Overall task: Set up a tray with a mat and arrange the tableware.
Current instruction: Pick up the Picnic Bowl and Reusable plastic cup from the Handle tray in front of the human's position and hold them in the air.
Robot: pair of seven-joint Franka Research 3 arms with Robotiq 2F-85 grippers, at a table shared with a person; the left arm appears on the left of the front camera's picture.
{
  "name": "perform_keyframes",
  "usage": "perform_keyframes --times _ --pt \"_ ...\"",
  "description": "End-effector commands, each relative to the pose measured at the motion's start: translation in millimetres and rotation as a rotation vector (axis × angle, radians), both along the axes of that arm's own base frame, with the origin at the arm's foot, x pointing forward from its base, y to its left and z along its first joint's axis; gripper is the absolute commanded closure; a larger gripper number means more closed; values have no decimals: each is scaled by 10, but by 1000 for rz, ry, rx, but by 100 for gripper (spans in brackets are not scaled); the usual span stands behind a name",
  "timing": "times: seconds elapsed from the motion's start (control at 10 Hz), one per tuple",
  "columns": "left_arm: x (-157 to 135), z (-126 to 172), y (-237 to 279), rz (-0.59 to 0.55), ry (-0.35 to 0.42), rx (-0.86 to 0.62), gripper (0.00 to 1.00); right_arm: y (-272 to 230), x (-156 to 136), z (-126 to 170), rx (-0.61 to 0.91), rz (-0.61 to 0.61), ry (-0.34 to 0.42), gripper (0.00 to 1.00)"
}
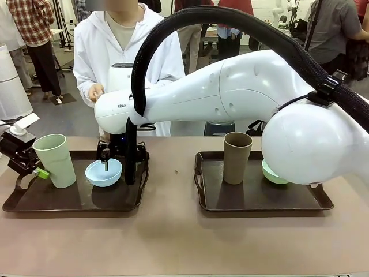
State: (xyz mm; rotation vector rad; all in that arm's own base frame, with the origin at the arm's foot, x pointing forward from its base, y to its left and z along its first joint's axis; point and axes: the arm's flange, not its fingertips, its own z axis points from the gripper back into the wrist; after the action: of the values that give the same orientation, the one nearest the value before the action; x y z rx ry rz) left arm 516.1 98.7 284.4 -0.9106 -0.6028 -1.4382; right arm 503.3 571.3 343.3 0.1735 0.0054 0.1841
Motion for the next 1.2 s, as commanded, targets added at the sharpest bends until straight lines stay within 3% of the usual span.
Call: perform_keyframes --times 0.0,0.1,0.2,0.3,0.4,0.5,0.6,0.8,0.9,1.0,1.1 --pt "35 -81 -67 -8 -12 -5 0 114 71 15 -2 -15 -9 0" --pt "35 -98 -99 -12 -26 -17 0 109 69 13 -1 1 -17 0" --pt "49 -110 -121 -14 -34 -27 58 97 85 4 -3 2 -18 54" --pt "41 -123 -120 -19 -31 -33 58 88 86 -11 -2 5 -12 54" --pt "38 -123 -117 -23 -30 -33 100 88 92 -29 0 9 -4 100" --pt "30 -114 -115 -23 -29 -37 63 95 92 -32 0 10 0 59" --pt "25 -104 -109 -25 -28 -37 100 107 92 -24 -2 11 0 100" --pt "3 -100 -101 -26 -29 -43 100 127 81 -25 -10 12 -1 100" --pt "-4 -96 -95 -27 -30 -44 76 137 77 -23 -14 12 -1 100" --pt "-6 -96 -90 -26 -29 -39 76 143 76 -23 -18 11 1 100" --pt "-2 -99 -87 -28 -28 -34 100 151 82 -23 -22 9 2 100"
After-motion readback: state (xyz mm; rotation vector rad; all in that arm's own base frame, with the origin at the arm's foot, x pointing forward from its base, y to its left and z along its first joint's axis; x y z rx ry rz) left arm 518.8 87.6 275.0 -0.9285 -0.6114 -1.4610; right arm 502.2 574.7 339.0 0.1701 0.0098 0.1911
